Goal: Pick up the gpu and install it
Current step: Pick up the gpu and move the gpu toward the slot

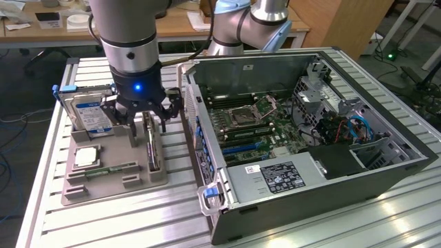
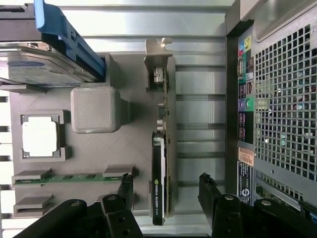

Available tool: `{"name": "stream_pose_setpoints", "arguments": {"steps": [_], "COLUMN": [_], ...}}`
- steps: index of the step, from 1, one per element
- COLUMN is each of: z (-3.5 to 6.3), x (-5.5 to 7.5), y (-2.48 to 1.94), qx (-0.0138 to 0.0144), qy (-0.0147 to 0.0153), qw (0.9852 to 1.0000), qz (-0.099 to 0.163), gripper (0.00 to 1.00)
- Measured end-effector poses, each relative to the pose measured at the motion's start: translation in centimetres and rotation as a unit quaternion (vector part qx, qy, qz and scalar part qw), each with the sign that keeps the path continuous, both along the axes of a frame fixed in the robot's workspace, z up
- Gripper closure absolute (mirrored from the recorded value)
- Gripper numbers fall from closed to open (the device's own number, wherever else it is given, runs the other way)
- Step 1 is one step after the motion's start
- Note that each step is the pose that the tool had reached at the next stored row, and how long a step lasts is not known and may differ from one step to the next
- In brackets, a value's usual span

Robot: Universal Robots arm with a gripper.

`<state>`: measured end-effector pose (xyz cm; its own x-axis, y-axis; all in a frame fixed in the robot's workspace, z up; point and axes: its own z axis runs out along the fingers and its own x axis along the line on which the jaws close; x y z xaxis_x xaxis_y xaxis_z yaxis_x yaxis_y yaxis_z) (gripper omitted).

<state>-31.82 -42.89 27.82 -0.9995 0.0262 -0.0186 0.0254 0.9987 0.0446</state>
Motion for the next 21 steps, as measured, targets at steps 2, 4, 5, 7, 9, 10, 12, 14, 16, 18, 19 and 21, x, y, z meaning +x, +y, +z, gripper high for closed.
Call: {"name": "stream_pose_setpoints", "arguments": {"steps": [2, 4, 5, 7, 9, 10, 12, 14, 16, 18, 19, 21], "z": [-0.24, -0.49, -0.59, -0.74, -0.87, -0.92, -1.04, -1.17, -1.30, -1.44, -1.50, -1.65], "x": [0.0, 0.0, 0.0, 0.0, 0.0, 0.0, 0.0, 0.0, 0.0, 0.0, 0.0, 0.0], "y": [0.00, 0.00, 0.00, 0.00, 0.00, 0.01, 0.14, 0.28, 0.40, 0.46, 0.48, 0.53], "qx": [0.0000, 0.0000, 0.0000, 0.0000, 0.0000, 0.0000, 0.0000, 0.0000, 0.0000, 0.0000, 0.0000, 0.0000], "qy": [0.0000, 0.0000, 0.0000, 0.0000, 0.0000, 0.0001, 0.0000, 0.0000, 0.0000, 0.0000, 0.0000, 0.0000], "qw": [1.0000, 0.9999, 0.9999, 0.9999, 0.9999, 0.9999, 0.9999, 0.9999, 0.9999, 0.9999, 0.9999, 0.9999], "qz": [0.007, 0.013, 0.013, 0.013, 0.013, 0.013, 0.013, 0.013, 0.013, 0.013, 0.013, 0.013], "gripper": [0.35, 0.35, 0.35, 0.35, 0.35, 0.35, 0.35, 0.35, 0.35, 0.35, 0.35, 0.35]}}
